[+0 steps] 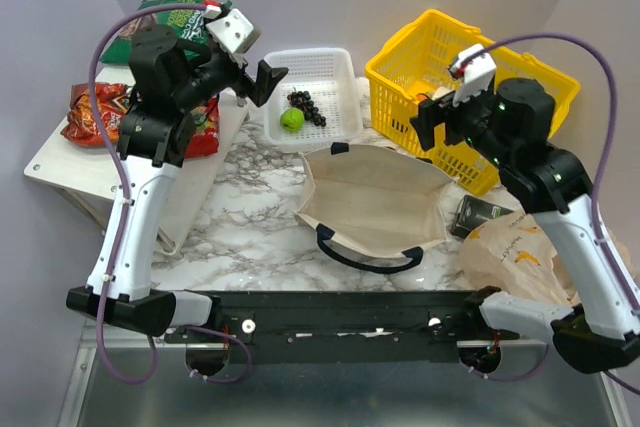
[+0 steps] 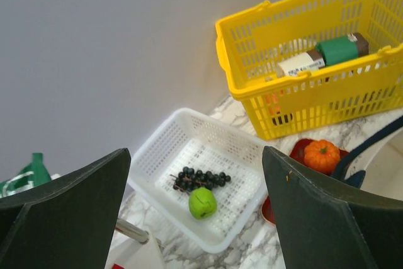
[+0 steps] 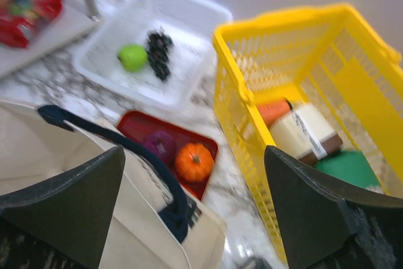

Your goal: Untie the knot of the grocery bags and take out the mixed food

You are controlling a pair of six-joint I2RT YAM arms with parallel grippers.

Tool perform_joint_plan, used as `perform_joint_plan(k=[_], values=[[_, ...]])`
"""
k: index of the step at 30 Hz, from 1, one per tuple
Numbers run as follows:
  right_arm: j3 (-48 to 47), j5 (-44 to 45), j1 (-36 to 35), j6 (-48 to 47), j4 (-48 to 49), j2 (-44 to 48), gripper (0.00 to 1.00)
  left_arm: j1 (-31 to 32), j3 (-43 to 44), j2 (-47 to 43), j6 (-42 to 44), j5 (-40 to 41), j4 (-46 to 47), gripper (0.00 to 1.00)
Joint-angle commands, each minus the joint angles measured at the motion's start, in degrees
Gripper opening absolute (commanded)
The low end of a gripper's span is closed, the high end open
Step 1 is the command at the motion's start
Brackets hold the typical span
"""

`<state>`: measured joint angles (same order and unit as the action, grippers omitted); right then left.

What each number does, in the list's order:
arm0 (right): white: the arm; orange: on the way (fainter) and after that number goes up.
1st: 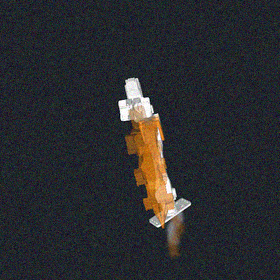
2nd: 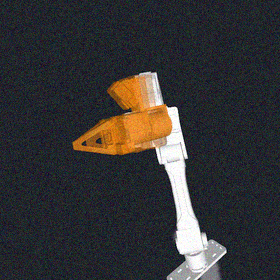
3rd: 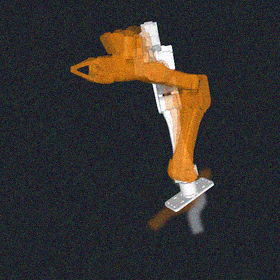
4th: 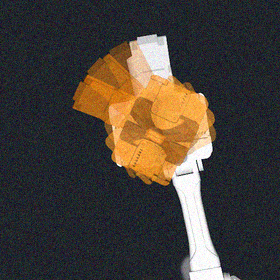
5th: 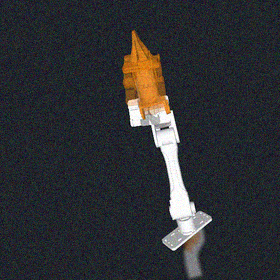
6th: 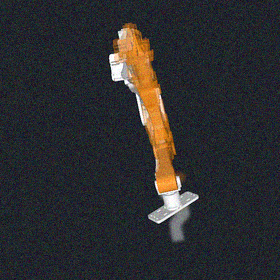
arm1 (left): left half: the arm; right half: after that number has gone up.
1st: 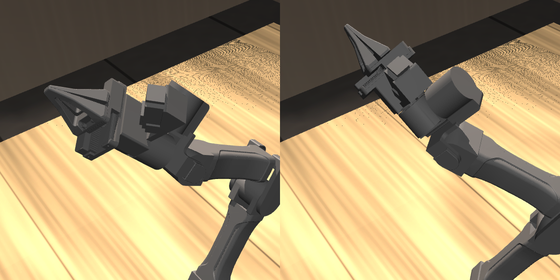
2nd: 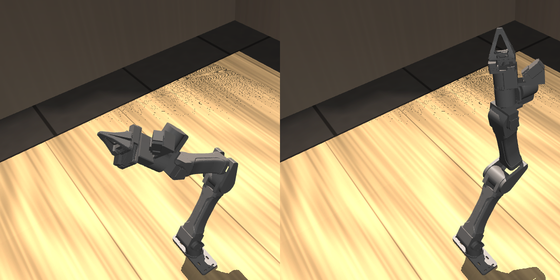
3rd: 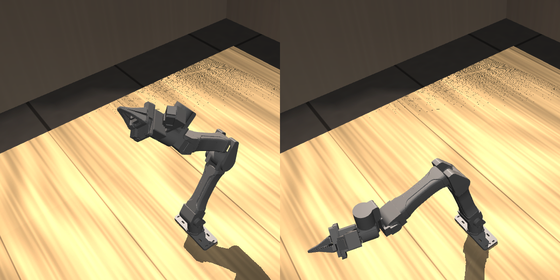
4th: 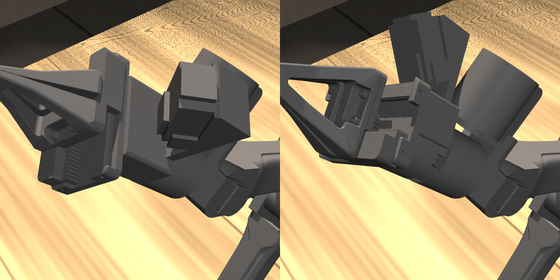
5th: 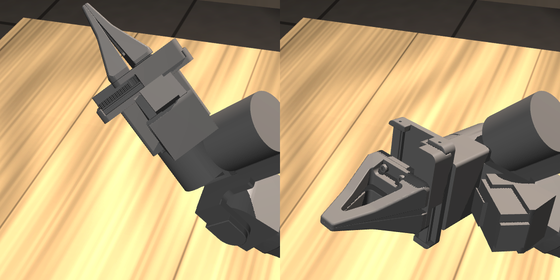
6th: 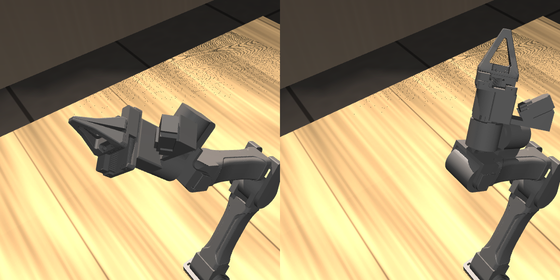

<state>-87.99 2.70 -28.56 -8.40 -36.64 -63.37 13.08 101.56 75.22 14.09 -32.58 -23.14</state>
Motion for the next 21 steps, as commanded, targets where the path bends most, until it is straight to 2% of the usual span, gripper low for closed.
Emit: perform_joint_plan(k=[1,4,7,12,15,21], values=[[-2.5,14.1,-0.1,1.5,-15.1,-6.5,0.99,2.8,0.8,0.9,4.4,1.8,-5.6,0.98],[-0.8,17.8,-0.1,1.7,-15.5,-5.8,0.99,5.5,-1.1,0.8,7.0,3.6,-6.5,0.98],[3.4,16.5,-0.1,-0.9,-11.7,-2.6,0.99,7.3,-1.8,1.0,8.7,3.6,-7.9,0.98],[6.5,15.4,-0.1,-3.2,-8.6,-1.1,0.99,7.9,-3.0,1.6,7.1,4.1,-8.0,0.98],[8.4,14.7,-0.1,-4.7,-7.0,-0.7,0.99,7.9,-6.6,0.4,5.4,4.4,-7.1,0.98],[7.9,13.8,-0.1,-6.0,-7.0,-1.6,0.99,8.1,-12.2,-1.5,7.6,5.6,-9.0,0.98]])
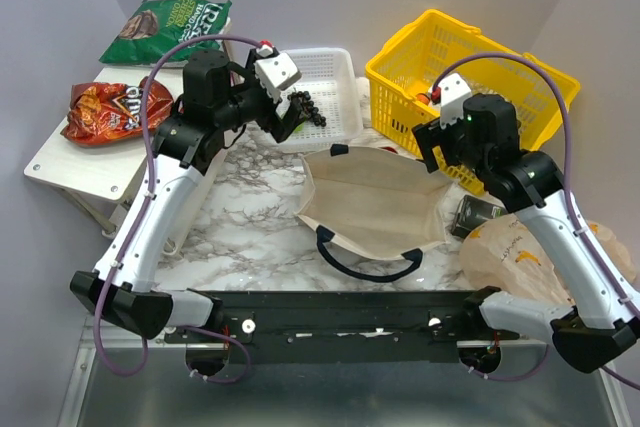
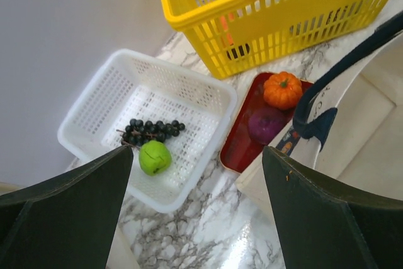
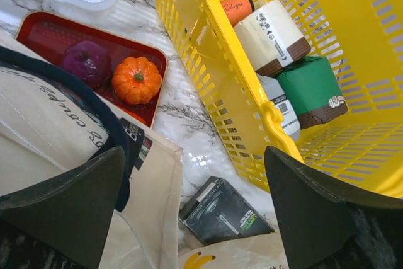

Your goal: Untie the knot of the grocery bags and take out the mixed food

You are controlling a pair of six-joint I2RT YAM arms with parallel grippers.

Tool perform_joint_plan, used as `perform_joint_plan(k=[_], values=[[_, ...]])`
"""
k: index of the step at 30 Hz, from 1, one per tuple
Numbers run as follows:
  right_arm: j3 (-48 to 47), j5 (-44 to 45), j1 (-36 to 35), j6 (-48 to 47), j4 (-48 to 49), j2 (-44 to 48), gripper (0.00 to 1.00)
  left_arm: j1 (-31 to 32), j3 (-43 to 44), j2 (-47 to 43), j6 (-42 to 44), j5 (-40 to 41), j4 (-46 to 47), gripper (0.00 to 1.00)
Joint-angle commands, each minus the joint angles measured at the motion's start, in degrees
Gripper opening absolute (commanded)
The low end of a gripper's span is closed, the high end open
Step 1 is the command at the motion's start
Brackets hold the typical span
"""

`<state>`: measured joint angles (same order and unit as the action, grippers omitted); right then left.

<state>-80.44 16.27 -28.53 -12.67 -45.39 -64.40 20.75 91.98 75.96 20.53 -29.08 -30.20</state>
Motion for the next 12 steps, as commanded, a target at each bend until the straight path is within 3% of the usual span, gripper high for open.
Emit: perform_joint_plan(k=[1,7,12], values=[[0.6,0.2,-0.1,-1.7,1.9,-0.7,0.99,0.7,-3.3,-2.3,2.0,3.0,-2.7,0.98],[1.6,-0.7,-0.1,-2.8,2.1,-0.6,0.99,1.6,-2.4,-1.3,13.7,5.5,-10.7,0.98],[1.2,-2.3,-0.1,-1.4,1.8,0.0,0.99,6.9,-2.9,-0.8,16.8,17.2,-10.6,0.98]])
